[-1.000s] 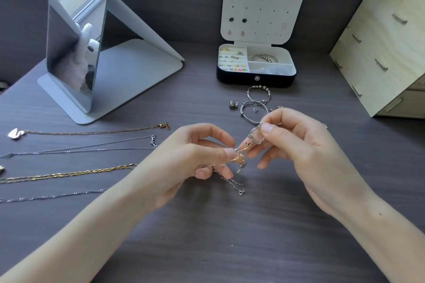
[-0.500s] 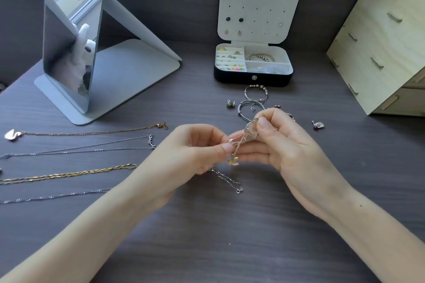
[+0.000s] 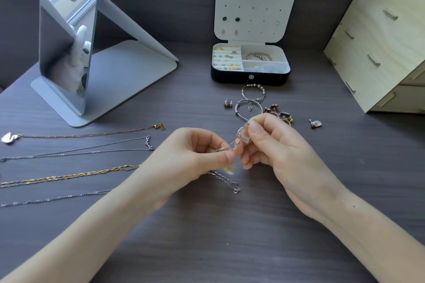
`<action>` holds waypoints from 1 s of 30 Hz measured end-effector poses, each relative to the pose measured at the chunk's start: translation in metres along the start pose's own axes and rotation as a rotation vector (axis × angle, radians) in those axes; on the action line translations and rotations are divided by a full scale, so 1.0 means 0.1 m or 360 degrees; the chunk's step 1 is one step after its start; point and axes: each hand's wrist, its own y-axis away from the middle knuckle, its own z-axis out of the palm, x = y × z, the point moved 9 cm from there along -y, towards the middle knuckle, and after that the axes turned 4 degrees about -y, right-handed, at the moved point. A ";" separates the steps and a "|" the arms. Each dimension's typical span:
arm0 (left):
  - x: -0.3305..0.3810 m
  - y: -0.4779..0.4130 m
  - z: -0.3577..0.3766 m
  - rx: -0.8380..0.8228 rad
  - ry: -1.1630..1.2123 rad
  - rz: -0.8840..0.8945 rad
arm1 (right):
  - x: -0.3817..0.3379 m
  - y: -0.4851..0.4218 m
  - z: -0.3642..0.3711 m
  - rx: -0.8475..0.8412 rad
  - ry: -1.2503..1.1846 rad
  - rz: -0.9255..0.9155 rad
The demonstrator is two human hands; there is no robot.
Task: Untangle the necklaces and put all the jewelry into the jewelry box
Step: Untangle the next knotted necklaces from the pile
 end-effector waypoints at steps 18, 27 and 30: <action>-0.03 -0.01 -0.03 0.0100 0.0012 -0.0022 | 0.08 -0.01 -0.02 0.0068 -0.0151 0.0093; 0.05 0.01 0.01 0.0091 -0.0162 0.0220 | 0.13 -0.01 0.02 -0.0030 -0.0289 0.0224; 0.05 0.00 0.03 0.0058 -0.0165 0.0236 | 0.13 0.01 0.02 -0.0026 -0.0249 0.0267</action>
